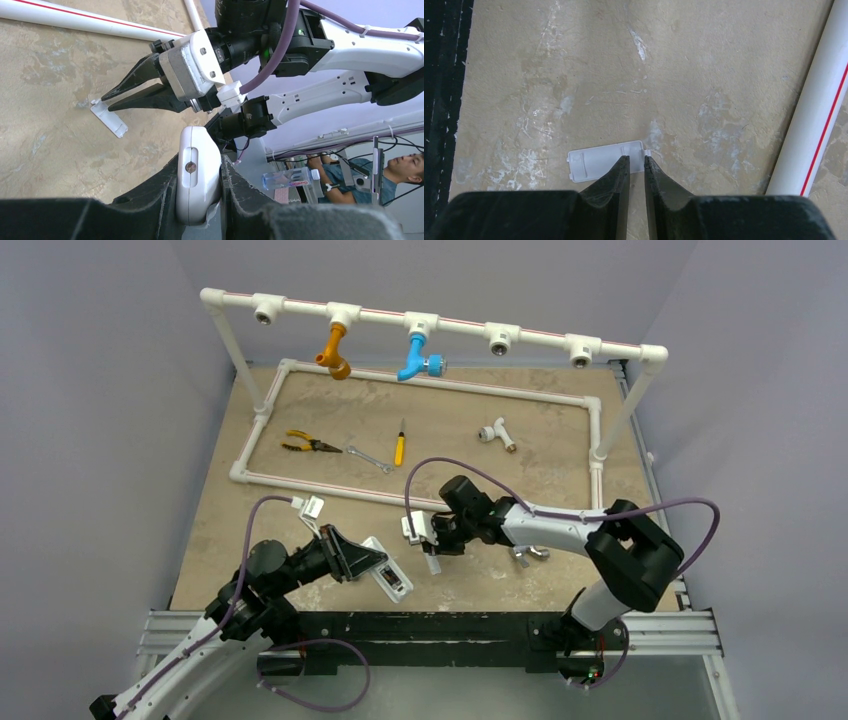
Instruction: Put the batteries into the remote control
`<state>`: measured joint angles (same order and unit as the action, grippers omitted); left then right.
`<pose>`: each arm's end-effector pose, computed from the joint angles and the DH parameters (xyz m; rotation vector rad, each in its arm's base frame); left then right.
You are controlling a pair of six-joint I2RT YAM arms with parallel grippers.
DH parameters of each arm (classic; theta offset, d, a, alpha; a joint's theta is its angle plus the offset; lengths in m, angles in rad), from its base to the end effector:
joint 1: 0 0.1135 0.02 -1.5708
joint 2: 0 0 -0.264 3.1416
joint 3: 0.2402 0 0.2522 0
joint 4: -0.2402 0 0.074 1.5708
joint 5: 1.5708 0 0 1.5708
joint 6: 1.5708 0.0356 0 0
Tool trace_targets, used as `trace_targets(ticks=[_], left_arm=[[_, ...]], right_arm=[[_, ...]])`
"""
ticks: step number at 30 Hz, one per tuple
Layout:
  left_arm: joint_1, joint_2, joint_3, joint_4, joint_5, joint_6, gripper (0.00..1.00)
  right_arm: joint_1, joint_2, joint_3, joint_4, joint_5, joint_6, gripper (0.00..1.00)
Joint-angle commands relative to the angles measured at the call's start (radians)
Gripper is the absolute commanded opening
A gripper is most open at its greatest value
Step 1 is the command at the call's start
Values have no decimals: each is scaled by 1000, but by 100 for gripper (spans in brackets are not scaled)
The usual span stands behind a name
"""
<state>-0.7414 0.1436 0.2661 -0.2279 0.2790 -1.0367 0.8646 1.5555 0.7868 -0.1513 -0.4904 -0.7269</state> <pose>0.0687 -0.0762 0.2294 -0.0425 1.9335 -1.5103 0.1804 0.2373 0.1664 -1.8933 1.5652 0.6679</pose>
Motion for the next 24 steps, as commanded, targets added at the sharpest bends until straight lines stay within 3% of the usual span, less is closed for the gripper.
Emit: trace_targets(ticks=[1, 24], left_arm=[[5, -10, 11, 23, -2, 3, 0], [5, -16, 8, 17, -7, 1, 0]], right_arm=[[-9, 5, 50, 5, -28, -18, 15], [-19, 92, 110, -75, -21, -44, 14]])
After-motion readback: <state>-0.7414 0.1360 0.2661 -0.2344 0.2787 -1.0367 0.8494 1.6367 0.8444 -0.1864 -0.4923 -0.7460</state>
